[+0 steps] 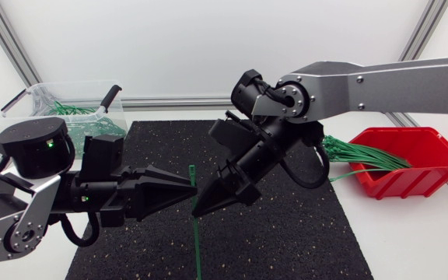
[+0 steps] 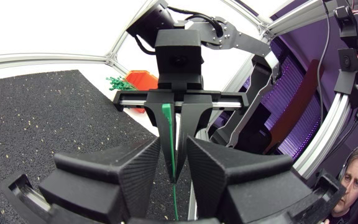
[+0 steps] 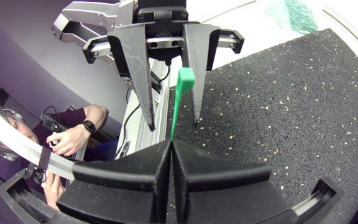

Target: Take a green cable tie from the red box, thread the tail through the head to close it, then place it in the transparent bin on the left.

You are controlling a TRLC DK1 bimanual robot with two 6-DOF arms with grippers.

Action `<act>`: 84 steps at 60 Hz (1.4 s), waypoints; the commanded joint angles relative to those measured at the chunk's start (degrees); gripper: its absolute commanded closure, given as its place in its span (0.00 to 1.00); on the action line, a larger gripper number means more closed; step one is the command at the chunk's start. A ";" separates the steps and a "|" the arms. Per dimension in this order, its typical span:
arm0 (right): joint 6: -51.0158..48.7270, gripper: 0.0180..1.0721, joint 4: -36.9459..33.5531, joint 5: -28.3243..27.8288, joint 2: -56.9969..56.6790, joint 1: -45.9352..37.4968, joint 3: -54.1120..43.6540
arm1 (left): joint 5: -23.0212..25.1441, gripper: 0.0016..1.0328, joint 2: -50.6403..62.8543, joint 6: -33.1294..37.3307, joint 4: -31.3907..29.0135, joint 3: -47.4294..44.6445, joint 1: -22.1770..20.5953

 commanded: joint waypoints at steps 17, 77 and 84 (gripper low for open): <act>-1.71 0.95 -0.63 -0.56 0.27 0.71 -2.04 | -0.32 0.81 0.94 -4.30 3.53 1.35 0.49; -1.00 0.95 1.21 -0.38 -1.49 -0.08 -2.83 | -0.32 0.91 1.47 -5.09 3.53 1.18 0.49; -1.00 0.95 1.39 -0.21 -1.58 -0.17 -3.18 | -0.32 0.96 1.47 -5.27 3.53 1.27 0.49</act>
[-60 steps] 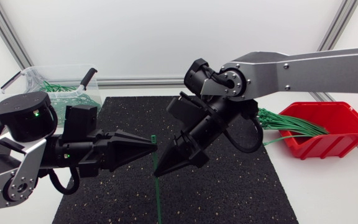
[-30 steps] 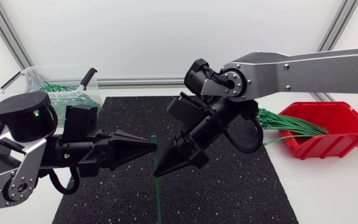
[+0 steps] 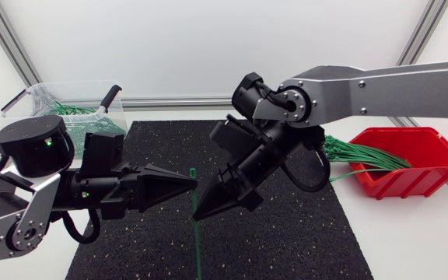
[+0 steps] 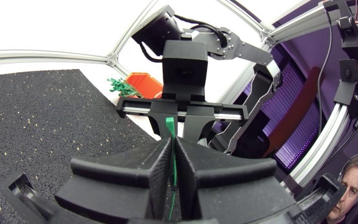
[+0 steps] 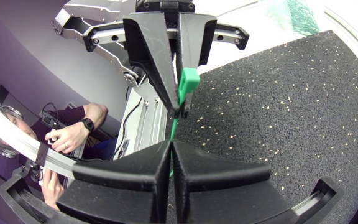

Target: Take a green cable tie from the red box, thread the tail through the head to close it, then place it in the transparent bin on the left.

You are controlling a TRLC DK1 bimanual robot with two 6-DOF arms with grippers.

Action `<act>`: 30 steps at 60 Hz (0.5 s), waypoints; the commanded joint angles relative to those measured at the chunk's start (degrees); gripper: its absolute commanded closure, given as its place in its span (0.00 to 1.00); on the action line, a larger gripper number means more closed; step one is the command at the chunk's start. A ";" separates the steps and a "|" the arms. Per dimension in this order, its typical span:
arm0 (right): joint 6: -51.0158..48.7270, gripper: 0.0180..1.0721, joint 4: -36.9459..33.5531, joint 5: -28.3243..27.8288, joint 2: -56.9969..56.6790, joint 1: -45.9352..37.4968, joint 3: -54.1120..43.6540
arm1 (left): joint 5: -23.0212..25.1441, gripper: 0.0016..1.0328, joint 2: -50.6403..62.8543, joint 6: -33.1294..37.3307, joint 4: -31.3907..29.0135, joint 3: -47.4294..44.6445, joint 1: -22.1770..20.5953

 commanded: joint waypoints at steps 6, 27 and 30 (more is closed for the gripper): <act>-0.46 0.95 0.10 -0.23 -1.14 -0.45 -1.57 | -0.08 0.96 0.66 -1.18 0.95 0.89 0.27; 0.42 0.95 1.77 0.48 -1.93 -0.10 -2.45 | -0.08 0.96 0.75 -1.18 0.95 0.89 0.01; 0.86 0.95 2.39 0.74 -1.93 0.08 -2.53 | -0.08 0.96 0.75 -1.27 0.95 1.07 -0.08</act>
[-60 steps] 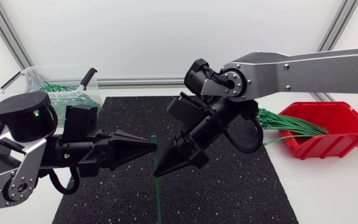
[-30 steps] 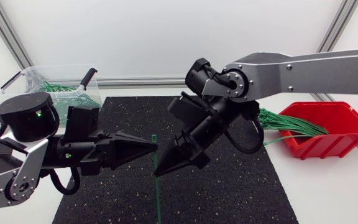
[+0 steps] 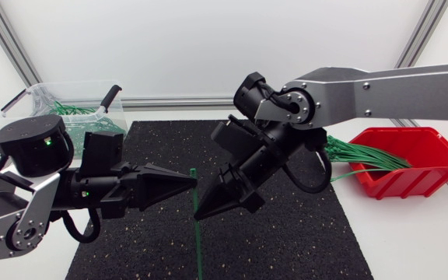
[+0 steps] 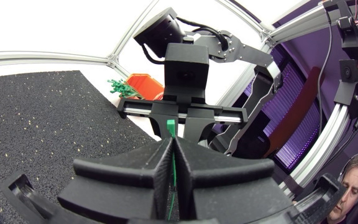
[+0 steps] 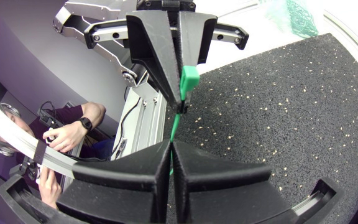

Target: Take a green cable tie from the red box, thread the tail through the head to close it, then place it in the transparent bin on the left.

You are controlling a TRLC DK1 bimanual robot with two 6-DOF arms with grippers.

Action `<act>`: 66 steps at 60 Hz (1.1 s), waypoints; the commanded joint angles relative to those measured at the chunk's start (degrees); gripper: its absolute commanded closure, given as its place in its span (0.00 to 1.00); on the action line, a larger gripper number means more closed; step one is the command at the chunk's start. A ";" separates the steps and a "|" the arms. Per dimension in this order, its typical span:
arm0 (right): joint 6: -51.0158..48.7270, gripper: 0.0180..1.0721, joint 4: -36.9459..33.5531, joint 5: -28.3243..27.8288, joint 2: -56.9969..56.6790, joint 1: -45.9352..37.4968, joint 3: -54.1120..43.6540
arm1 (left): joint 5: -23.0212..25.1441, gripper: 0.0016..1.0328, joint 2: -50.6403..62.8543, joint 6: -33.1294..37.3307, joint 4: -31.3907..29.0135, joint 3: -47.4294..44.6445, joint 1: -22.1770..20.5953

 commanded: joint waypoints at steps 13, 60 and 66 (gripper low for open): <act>1.68 0.94 2.29 1.49 -1.59 0.54 -1.75 | 0.11 0.96 0.93 -2.32 0.73 1.97 -0.25; -4.83 0.03 20.57 21.09 -12.66 -6.85 -13.61 | 0.03 0.96 3.65 -4.87 -0.06 7.07 4.84; -5.00 0.03 20.30 25.48 -11.69 -6.49 -13.61 | 0.03 0.96 4.35 -5.13 -0.15 7.86 5.28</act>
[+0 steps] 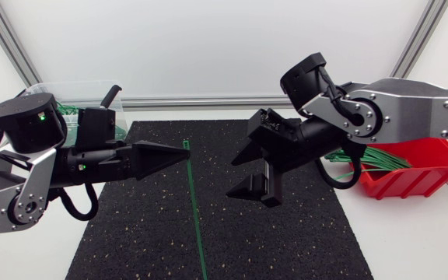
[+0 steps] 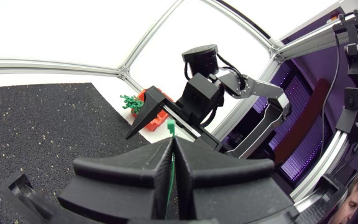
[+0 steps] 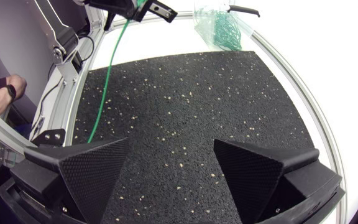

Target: Take a green cable tie from the red box, thread the tail through the head to close it, then place it in the transparent bin on the left.

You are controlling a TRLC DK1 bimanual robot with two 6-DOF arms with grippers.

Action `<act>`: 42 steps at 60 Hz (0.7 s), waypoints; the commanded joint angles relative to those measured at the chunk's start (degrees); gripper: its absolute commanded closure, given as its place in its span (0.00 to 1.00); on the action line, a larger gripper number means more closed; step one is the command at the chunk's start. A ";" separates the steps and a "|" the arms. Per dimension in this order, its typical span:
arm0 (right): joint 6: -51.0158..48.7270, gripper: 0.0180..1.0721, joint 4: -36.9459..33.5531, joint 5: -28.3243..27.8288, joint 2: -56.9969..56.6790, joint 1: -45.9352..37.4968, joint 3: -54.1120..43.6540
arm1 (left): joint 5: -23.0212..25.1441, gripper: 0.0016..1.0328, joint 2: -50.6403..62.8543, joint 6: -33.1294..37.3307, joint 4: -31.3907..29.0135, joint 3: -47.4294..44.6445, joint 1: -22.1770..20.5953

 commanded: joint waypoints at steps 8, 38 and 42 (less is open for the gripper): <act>0.01 0.03 -0.16 8.71 1.38 2.08 -1.44 | 0.20 0.96 2.00 -2.36 -0.15 2.97 0.96; -12.91 0.03 21.29 11.17 -4.51 2.26 -11.99 | 0.02 0.96 3.14 -2.89 -1.29 4.11 0.69; -16.78 0.03 25.86 13.02 -4.95 2.87 -14.18 | 0.02 0.96 3.23 -2.98 -1.38 4.11 0.69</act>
